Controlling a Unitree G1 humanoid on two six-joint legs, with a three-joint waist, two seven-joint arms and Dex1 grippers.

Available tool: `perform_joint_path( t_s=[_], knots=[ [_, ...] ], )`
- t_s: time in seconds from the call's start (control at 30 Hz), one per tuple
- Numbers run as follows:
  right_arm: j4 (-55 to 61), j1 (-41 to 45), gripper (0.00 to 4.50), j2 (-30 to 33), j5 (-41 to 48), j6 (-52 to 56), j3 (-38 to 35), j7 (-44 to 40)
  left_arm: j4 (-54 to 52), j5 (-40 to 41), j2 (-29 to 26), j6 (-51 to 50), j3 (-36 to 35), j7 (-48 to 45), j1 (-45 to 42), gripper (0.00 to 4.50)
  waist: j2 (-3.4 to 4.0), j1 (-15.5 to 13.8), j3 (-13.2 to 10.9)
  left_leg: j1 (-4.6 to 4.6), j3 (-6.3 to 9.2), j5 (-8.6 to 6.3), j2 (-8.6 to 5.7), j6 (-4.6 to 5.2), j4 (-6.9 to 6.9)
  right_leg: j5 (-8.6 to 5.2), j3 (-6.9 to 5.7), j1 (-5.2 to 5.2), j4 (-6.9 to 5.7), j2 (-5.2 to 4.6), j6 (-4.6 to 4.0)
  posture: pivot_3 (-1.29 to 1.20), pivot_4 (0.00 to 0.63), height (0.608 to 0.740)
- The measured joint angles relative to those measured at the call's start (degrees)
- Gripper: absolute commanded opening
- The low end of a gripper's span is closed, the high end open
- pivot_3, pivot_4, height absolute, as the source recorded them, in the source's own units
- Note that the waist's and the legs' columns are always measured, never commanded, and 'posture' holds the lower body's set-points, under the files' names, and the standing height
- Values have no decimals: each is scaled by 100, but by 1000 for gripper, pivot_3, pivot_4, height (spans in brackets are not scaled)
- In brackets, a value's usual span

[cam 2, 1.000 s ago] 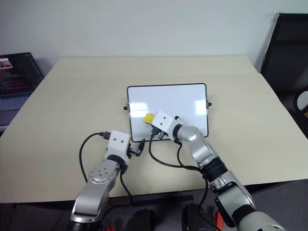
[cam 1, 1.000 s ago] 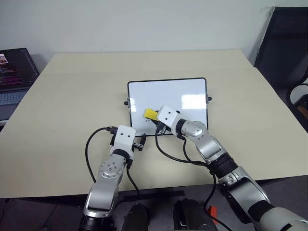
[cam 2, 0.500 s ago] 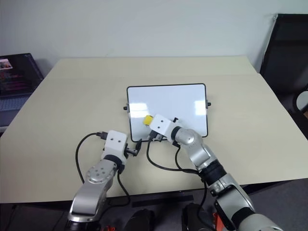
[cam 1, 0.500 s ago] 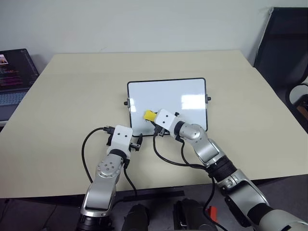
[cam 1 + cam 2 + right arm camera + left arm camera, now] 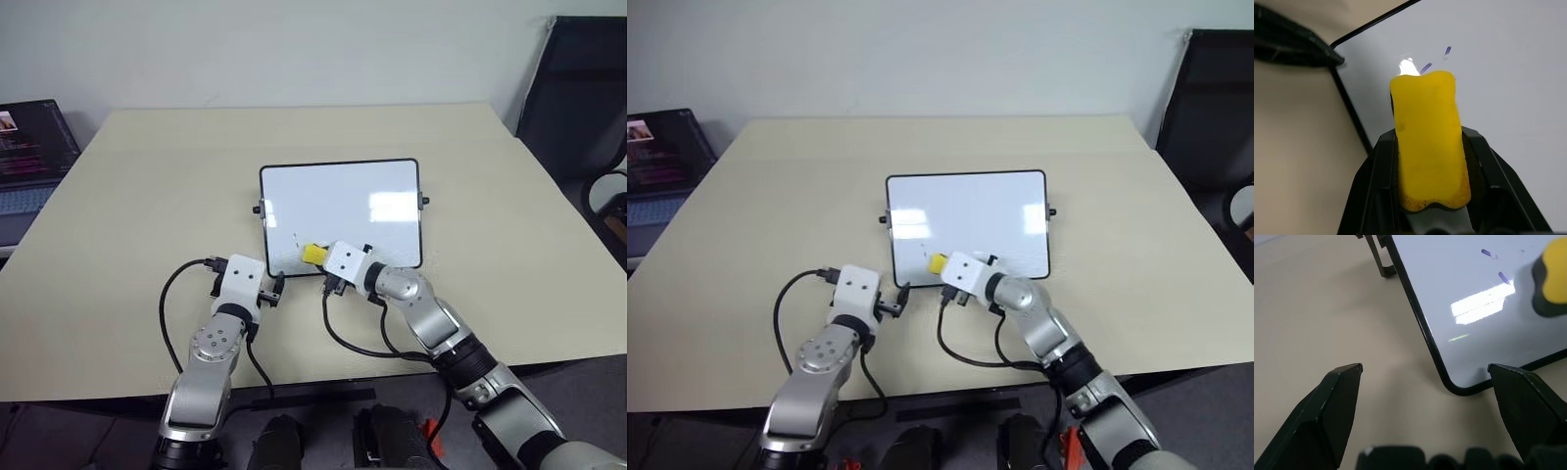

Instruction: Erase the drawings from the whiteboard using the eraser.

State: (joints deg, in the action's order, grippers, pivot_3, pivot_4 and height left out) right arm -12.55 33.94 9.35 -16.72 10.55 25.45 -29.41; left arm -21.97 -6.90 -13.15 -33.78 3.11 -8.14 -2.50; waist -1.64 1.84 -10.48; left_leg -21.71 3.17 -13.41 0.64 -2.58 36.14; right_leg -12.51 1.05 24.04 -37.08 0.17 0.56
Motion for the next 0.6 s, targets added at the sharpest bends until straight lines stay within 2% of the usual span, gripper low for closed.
perform_joint_path(
  t_s=[0.3, 0.6],
  knots=[
    [-419, 436, 1292, -367, -3, -35, -6, 246, 0, -2, 3, 3, 6, 0, 0, 4500, 0, -3, 0, -8, 1, -1, 1, -1, -4, 0, 0, 4, 6, 0, 0, 0, 150, 740],
    [-484, 423, 1292, -223, -10, -221, 5, 211, 0, -2, 7, 3, 39, 0, 18, 4500, 0, -2, 0, -7, 1, -1, 0, -1, -4, 0, -1, 4, 6, 0, 0, 0, 150, 740]
  ],
)
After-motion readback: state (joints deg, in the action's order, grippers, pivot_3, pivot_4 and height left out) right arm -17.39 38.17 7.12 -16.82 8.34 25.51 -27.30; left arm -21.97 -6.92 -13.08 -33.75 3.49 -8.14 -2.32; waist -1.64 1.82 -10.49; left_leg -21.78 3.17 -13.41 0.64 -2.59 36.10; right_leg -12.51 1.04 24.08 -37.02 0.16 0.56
